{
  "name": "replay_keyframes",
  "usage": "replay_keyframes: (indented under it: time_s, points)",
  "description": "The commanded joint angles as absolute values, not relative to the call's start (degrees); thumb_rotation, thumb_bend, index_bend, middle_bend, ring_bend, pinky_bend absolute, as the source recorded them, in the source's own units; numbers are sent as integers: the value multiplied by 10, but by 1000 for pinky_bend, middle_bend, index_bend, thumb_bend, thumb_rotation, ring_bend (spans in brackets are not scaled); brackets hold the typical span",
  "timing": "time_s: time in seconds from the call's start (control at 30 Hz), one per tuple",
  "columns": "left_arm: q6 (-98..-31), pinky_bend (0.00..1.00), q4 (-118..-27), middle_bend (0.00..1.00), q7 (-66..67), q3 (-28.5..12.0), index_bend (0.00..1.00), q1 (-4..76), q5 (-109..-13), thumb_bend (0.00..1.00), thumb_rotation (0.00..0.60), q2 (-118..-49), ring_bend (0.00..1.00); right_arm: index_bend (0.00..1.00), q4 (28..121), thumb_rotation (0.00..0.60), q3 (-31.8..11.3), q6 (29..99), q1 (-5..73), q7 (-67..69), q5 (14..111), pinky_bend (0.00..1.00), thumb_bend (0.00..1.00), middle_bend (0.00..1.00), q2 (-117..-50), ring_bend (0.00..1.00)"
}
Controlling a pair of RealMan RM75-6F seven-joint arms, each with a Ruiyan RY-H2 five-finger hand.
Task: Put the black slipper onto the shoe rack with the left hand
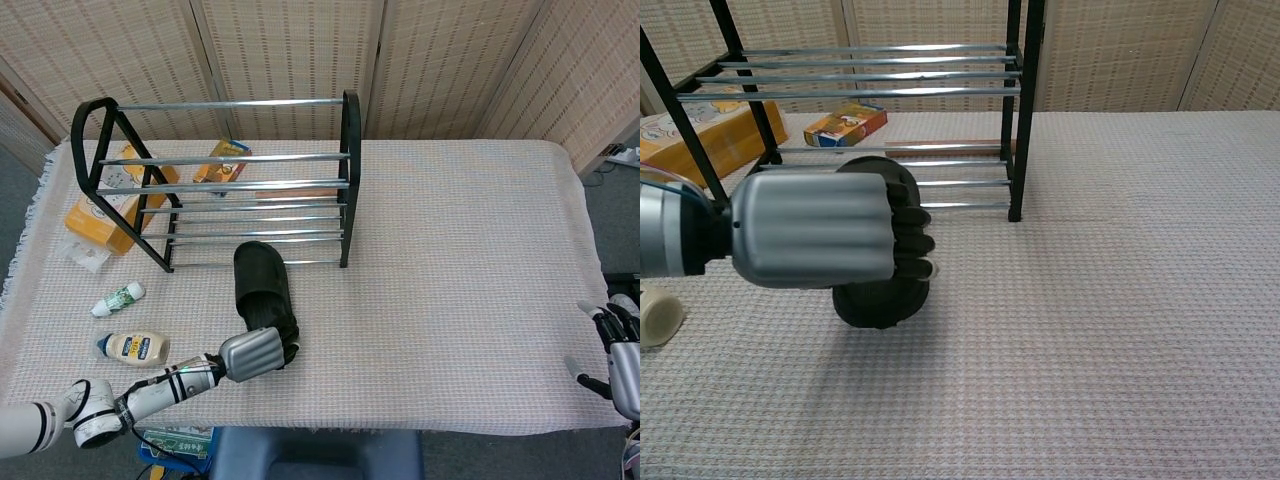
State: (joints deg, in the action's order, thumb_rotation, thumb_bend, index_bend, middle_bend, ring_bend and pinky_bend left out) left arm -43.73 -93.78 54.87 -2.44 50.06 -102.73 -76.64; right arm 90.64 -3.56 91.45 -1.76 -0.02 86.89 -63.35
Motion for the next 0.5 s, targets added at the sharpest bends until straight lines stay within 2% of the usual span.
replay_keyframes:
  time_s: [0.03, 0.23, 0.5]
  points:
    - [-422, 408, -914, 370, 557, -40, 505, 510, -1004, 224, 600, -783, 260, 153, 904, 600, -36, 915, -19, 2, 867, 202, 209, 248, -633, 185]
    - [-409, 408, -860, 369, 548, -57, 508, 530, -981, 224, 600, -806, 260, 152, 901, 600, -36, 914, -22, 7, 863, 202, 208, 247, -633, 185]
    - [-411, 408, -799, 370, 511, -58, 507, 559, -988, 225, 600, -824, 260, 152, 898, 600, -36, 912, -22, 9, 860, 202, 208, 248, -636, 185]
